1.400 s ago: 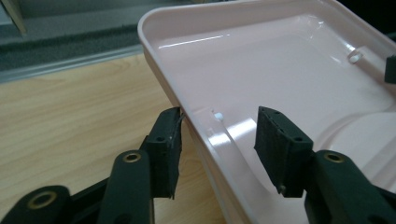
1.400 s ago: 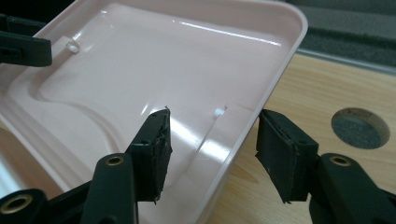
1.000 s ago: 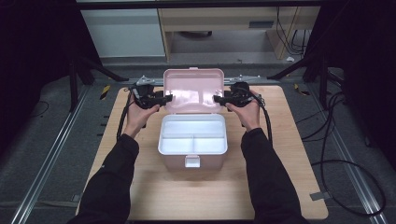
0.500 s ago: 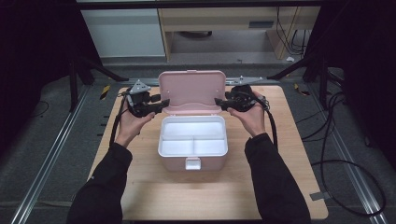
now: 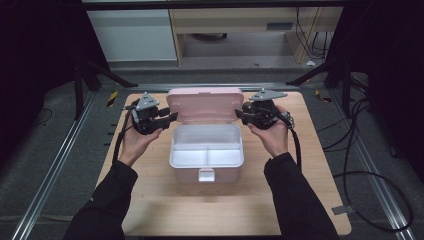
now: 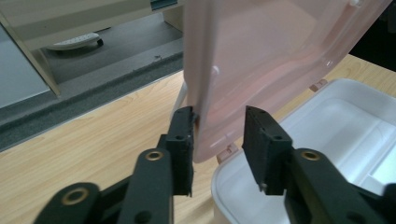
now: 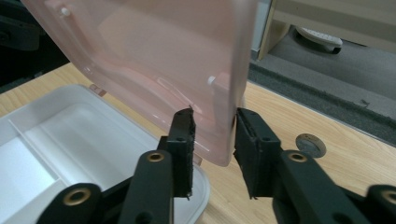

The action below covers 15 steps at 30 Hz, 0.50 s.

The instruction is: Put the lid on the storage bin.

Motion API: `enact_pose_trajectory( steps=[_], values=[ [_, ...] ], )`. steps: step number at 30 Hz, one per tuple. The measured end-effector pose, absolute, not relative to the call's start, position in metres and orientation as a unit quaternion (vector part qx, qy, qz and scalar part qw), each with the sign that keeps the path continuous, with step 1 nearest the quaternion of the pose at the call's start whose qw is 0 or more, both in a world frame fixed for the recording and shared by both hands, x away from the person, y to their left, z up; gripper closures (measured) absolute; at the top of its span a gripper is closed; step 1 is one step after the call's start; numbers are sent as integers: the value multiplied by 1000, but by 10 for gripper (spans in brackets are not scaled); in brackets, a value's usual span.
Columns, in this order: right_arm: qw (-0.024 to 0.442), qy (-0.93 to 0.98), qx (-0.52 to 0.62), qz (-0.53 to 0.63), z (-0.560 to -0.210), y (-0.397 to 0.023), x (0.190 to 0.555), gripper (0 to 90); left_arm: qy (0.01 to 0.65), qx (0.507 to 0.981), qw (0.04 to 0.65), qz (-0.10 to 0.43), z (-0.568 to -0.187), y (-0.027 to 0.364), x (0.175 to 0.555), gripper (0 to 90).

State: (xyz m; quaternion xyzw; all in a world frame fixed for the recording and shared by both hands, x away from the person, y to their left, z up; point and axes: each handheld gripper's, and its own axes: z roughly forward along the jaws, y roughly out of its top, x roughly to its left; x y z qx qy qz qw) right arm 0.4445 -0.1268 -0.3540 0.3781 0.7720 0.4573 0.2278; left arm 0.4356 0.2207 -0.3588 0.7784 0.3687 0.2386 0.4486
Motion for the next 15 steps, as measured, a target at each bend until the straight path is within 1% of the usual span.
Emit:
enact_pose_trajectory(
  steps=[2,7,10,15],
  values=[
    [227,772,377,459,-354,-128,441,709,369,779,448,238,-359,221,431,655],
    [230,772,374,460,-353,-131,427,762,367,783,437,246,-359,221,421,710],
    [226,771,370,466,-353,-133,420,792,368,785,436,243,-361,221,416,717],
    [230,779,362,458,-357,-134,404,797,360,793,425,247,-365,221,405,743]
  ],
)
